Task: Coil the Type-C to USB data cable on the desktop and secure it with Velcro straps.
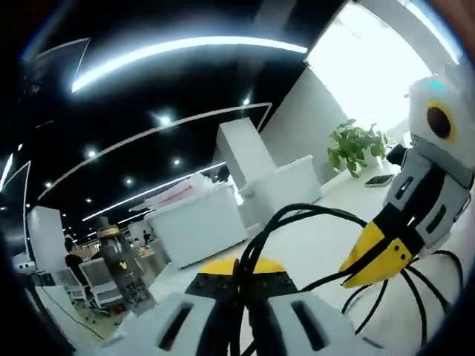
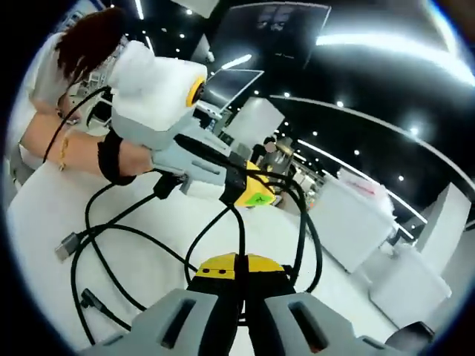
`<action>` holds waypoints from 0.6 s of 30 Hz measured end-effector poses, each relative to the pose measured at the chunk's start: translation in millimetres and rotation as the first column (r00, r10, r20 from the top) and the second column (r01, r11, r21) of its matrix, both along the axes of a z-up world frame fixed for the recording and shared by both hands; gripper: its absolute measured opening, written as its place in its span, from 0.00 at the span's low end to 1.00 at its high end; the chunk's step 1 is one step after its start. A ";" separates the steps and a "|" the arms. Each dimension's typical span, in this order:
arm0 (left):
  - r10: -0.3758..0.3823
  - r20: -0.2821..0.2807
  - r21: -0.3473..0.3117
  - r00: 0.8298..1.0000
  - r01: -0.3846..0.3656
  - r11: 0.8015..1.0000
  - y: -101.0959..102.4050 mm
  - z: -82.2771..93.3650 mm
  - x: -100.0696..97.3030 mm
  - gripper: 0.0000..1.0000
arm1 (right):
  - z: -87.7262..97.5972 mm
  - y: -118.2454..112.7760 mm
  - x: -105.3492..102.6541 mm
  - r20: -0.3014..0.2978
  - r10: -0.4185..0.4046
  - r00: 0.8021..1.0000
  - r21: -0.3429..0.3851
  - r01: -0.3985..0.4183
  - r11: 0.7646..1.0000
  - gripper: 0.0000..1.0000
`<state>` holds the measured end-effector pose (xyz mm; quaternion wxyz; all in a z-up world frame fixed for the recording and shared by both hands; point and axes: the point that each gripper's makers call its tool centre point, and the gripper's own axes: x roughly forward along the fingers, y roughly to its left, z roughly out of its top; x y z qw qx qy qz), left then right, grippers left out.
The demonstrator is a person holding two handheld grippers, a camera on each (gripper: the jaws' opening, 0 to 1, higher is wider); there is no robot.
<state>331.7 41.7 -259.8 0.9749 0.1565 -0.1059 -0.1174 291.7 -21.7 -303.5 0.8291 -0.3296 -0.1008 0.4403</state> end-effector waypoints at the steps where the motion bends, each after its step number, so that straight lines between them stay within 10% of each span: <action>1: -0.016 -0.003 -0.053 1.000 0.016 0.998 1.9 2.2 -0.6 0.05 | 1.6 -2.4 0.7 0.008 -0.008 1.000 0.000 0.008 1.000 0.01; 8: -0.090 -0.039 -0.255 0.995 0.077 0.964 6.8 2.4 1.1 0.05 | 35.2 -18.0 6.7 -0.027 -0.003 1.000 0.154 0.007 0.988 0.01; 18: -0.295 -0.153 -0.511 0.943 0.180 0.841 -11.2 -18.8 3.5 0.05 | 73.5 -54.6 25.0 -0.031 -0.060 0.998 0.321 0.067 0.945 0.01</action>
